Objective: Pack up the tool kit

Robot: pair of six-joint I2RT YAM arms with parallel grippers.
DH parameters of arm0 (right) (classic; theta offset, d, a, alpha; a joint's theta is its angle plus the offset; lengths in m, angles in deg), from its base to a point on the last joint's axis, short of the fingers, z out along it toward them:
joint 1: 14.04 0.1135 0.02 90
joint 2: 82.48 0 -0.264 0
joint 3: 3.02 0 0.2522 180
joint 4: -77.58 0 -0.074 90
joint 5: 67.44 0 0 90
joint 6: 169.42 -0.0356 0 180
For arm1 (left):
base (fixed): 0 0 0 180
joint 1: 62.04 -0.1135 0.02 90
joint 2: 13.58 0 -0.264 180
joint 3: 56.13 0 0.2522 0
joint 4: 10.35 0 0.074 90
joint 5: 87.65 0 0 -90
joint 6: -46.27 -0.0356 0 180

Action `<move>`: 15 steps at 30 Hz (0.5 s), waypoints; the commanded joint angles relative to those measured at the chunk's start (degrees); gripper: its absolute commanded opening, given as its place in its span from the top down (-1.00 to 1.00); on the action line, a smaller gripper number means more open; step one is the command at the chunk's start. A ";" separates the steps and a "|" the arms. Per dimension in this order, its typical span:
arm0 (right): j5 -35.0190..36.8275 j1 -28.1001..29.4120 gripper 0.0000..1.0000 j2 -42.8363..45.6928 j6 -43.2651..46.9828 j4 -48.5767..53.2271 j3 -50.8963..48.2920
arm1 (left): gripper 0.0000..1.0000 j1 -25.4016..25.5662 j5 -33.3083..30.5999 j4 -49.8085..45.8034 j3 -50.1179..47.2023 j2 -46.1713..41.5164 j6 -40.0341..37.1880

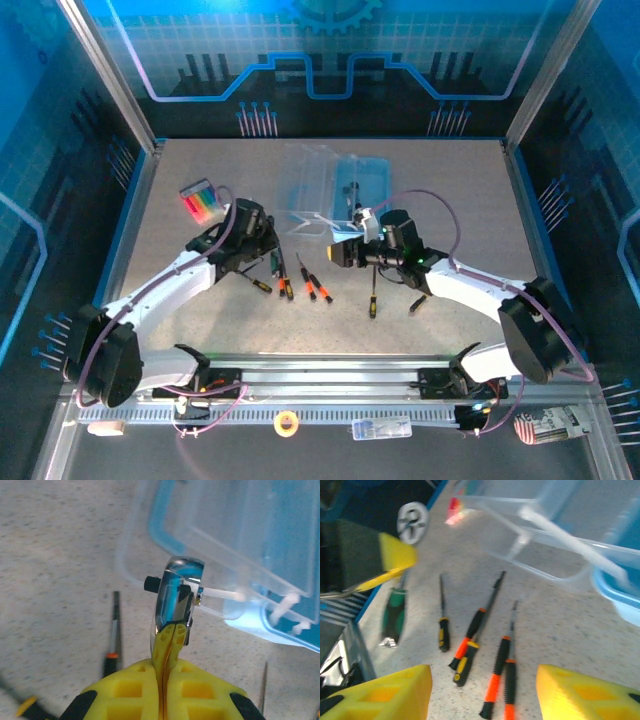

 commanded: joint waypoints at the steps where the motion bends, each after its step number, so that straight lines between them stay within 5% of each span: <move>1: -5.77 1.17 -0.25 -1.41 -0.26 -6.32 0.38 | 1.00 3.31 -5.22 6.33 2.42 1.77 4.79; 7: -8.82 2.47 -0.30 -4.39 -2.18 -8.94 1.14 | 1.00 8.83 -11.47 8.01 3.10 3.78 10.24; 15: -11.05 4.60 -0.31 -8.63 -2.40 -8.87 3.38 | 1.00 11.35 -11.20 11.92 4.14 6.14 13.26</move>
